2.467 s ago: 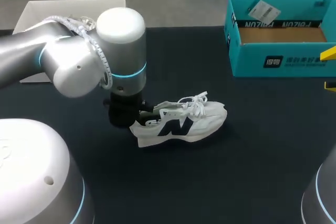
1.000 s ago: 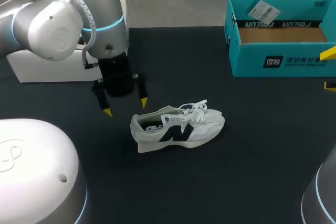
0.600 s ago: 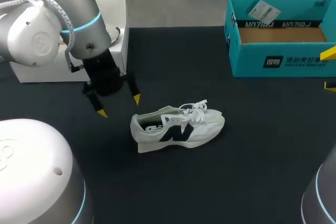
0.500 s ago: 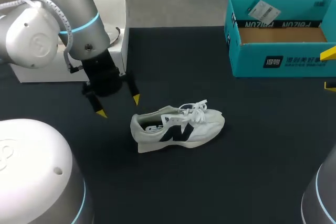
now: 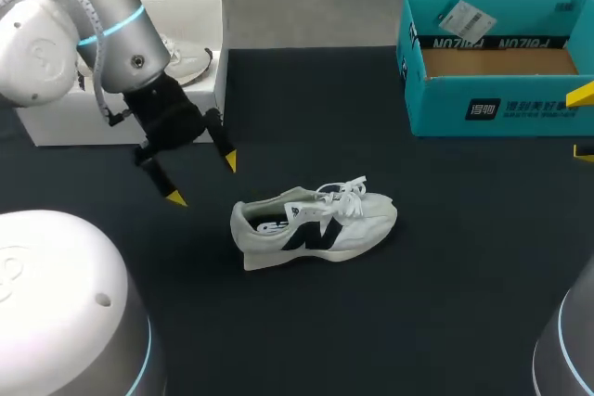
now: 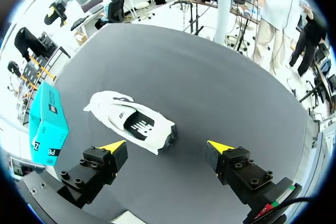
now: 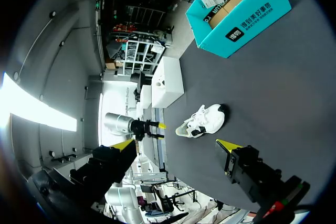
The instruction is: Take the shoe out of the shoebox, open the shoe tongue, remove and reinsert the insole, then place the shoe into the shoebox
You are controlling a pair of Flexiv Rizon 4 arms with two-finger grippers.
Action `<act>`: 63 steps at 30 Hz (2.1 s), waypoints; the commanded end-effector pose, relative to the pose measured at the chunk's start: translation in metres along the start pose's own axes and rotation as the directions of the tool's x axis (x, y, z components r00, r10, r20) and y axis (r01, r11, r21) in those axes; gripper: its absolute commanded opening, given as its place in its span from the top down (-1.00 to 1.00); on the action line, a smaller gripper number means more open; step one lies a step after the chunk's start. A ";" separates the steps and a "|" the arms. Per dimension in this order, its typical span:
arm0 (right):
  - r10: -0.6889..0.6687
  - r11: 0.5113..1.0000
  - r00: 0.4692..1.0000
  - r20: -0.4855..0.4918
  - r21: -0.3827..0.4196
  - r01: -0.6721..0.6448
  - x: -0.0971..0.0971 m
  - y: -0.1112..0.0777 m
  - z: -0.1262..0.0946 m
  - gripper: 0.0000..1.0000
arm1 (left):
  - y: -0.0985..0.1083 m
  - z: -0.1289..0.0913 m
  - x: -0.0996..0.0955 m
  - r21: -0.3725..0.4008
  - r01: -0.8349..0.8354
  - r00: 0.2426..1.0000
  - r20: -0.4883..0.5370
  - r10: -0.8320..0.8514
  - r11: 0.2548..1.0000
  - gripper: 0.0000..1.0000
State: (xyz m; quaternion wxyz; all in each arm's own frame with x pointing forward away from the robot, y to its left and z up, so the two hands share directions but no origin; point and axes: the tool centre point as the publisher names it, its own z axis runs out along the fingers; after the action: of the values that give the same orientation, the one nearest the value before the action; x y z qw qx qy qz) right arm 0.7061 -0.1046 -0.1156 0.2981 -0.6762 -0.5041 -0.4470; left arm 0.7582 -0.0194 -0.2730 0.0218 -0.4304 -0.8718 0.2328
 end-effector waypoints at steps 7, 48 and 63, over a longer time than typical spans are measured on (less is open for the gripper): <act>0.001 1.000 1.000 0.003 -0.003 -0.001 0.000 -0.002 0.000 -1.00 | -0.003 -0.005 0.011 0.685 0.473 0.752 0.014 -0.659 0.554 -1.00; 0.001 1.000 1.000 0.003 -0.003 -0.001 0.000 -0.002 0.000 -1.00 | 0.041 0.043 0.053 0.715 0.363 0.697 0.217 -0.684 0.597 -1.00; 0.001 1.000 1.000 0.003 -0.003 -0.001 0.000 -0.002 0.000 -1.00 | 0.041 0.043 0.053 0.715 0.363 0.697 0.217 -0.684 0.597 -1.00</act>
State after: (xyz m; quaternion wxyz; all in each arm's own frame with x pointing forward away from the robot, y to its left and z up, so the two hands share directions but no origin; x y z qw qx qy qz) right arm 0.7061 -0.1046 -0.1156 0.2980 -0.6762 -0.5041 -0.4470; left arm 0.7458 0.0260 -0.3374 0.0211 -0.0416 -0.8090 0.5859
